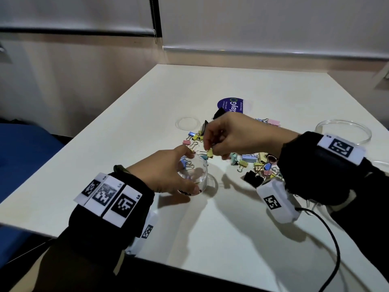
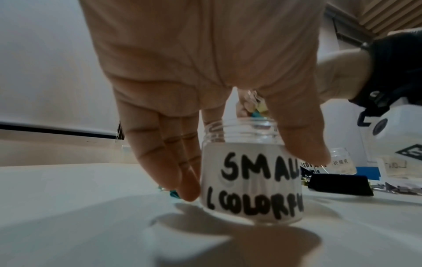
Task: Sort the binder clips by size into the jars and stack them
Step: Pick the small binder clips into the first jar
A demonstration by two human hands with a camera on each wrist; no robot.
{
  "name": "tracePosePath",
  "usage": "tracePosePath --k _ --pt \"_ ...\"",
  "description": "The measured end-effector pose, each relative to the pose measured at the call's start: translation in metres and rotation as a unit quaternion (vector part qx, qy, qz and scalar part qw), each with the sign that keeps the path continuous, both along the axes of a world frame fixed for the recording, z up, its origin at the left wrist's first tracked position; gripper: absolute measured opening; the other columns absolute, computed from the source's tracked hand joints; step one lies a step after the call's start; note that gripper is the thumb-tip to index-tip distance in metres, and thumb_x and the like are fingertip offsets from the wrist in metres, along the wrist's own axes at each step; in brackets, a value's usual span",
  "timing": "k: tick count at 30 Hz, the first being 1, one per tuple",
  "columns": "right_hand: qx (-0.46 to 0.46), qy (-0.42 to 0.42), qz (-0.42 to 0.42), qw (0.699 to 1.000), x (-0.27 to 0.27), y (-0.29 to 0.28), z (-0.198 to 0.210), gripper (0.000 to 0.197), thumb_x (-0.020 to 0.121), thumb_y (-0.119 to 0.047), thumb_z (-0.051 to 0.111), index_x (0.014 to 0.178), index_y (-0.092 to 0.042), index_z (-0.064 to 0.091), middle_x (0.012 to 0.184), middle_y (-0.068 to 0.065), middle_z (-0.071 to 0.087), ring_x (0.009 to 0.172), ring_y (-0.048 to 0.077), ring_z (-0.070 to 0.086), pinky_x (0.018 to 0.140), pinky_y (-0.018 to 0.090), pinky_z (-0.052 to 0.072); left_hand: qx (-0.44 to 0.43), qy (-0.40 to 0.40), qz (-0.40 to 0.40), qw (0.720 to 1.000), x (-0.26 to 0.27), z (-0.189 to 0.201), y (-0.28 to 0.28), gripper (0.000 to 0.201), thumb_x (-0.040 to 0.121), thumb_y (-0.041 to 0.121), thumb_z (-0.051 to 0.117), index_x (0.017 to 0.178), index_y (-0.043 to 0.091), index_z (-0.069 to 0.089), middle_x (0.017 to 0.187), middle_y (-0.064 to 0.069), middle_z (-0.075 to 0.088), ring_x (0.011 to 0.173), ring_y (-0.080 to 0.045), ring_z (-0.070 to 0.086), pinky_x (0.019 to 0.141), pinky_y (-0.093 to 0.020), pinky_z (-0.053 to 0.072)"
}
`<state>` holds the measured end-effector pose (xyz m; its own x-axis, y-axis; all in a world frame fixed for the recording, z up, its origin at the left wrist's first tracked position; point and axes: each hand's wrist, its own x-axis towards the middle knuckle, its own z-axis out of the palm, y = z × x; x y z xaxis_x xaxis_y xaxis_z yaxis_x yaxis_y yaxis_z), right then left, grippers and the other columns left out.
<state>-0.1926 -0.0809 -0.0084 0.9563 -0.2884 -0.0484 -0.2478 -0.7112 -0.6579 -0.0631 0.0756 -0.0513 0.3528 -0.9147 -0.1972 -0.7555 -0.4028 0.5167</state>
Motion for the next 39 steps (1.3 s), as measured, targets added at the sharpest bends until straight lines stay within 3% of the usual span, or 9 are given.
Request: tracePosePath --k 4,10,13,17,21,24,28,33,39 --pt "-0.008 -0.002 0.029 1.0 0.014 0.022 0.0 0.017 0.076 0.002 0.068 0.086 -0.011 0.071 0.069 0.007 0.064 0.058 0.012 0.063 0.05 0.02 0.05 -0.006 0.019 -0.001 1.0 -0.002 0.002 0.0 0.066 0.065 0.036 0.086 0.118 0.035 0.045 0.103 0.007 0.064 0.081 0.0 0.06 0.061 -0.011 0.047" --pt "0.007 -0.038 -0.045 0.998 0.023 0.008 -0.009 0.015 0.082 -0.009 0.072 0.094 -0.015 0.068 0.077 0.003 0.071 0.072 0.028 0.071 0.065 0.042 0.059 0.016 -0.001 0.004 1.0 -0.001 0.003 0.002 0.07 0.06 0.042 0.087 0.116 0.035 0.045 0.101 0.013 0.061 0.074 0.0 0.06 0.068 -0.022 0.05" --pt "-0.115 0.012 -0.054 0.992 0.026 -0.001 -0.014 0.018 0.083 -0.002 0.065 0.095 -0.015 0.07 0.079 0.001 0.065 0.071 0.025 0.066 0.059 0.029 0.055 0.04 -0.003 0.007 0.999 -0.002 0.004 0.004 0.067 0.058 0.037 0.087 0.11 0.036 0.045 0.099 0.009 0.06 0.061 -0.003 0.059 0.063 -0.023 0.05" --pt "-0.189 0.11 -0.004 0.976 0.03 0.001 -0.023 0.027 0.082 -0.008 0.067 0.107 -0.019 0.069 0.099 0.002 0.063 0.064 0.008 0.051 0.039 0.012 0.039 0.052 -0.002 0.01 0.999 0.003 0.005 0.009 0.064 0.058 0.03 0.086 0.108 0.035 0.046 0.099 0.006 0.059 0.069 -0.007 0.06 0.064 -0.026 0.05" --pt "-0.235 0.134 0.018 0.962 0.037 0.007 -0.035 0.021 0.074 -0.016 0.077 0.094 -0.015 0.071 0.086 0.0 0.063 0.071 0.009 0.05 0.045 0.013 0.036 0.081 -0.031 0.045 0.995 0.01 0.003 0.014 0.066 0.056 0.032 0.083 0.109 0.035 0.044 0.104 0.005 0.051 0.081 -0.01 0.058 0.072 -0.029 0.051" --pt "-0.212 0.145 0.005 0.967 0.04 0.008 -0.037 0.019 0.074 0.001 0.065 0.086 -0.012 0.069 0.075 -0.004 0.059 0.077 0.015 0.056 0.052 0.019 0.04 0.107 -0.082 0.094 0.986 0.015 -0.001 0.017 0.069 0.052 0.036 0.08 0.109 0.032 0.04 0.104 0.005 0.047 0.086 -0.014 0.058 0.077 -0.033 0.053" --pt "-0.175 0.173 -0.024 0.969 0.038 0.011 -0.036 0.028 0.076 -0.001 0.06 0.1 -0.015 0.06 0.088 -0.002 0.054 0.076 0.017 0.053 0.05 0.024 0.04 0.116 -0.117 0.126 0.978 0.017 -0.002 0.018 0.069 0.051 0.036 0.076 0.11 0.026 0.04 0.104 0.003 0.047 0.091 -0.02 0.058 0.08 -0.035 0.053" --pt "-0.118 0.154 -0.058 0.979 0.037 0.009 -0.03 0.017 0.09 -0.008 0.052 0.103 -0.012 0.063 0.076 -0.006 0.052 0.061 0.004 0.046 0.031 0.009 0.031 0.104 -0.103 0.135 0.98 0.019 -0.001 0.017 0.071 0.054 0.034 0.078 0.114 0.026 0.041 0.103 0.004 0.051 0.094 -0.02 0.058 0.082 -0.034 0.053" --pt "-0.021 0.037 -0.115 0.992 0.043 0.015 -0.024 0.027 0.089 0.002 0.04 0.088 -0.006 0.065 0.051 -0.013 0.05 0.038 -0.004 0.047 0.032 0.007 0.029 0.1 -0.107 0.139 0.98 0.019 -0.002 0.016 0.071 0.054 0.034 0.077 0.114 0.026 0.041 0.098 0.007 0.052 0.093 -0.019 0.059 0.081 -0.033 0.053"
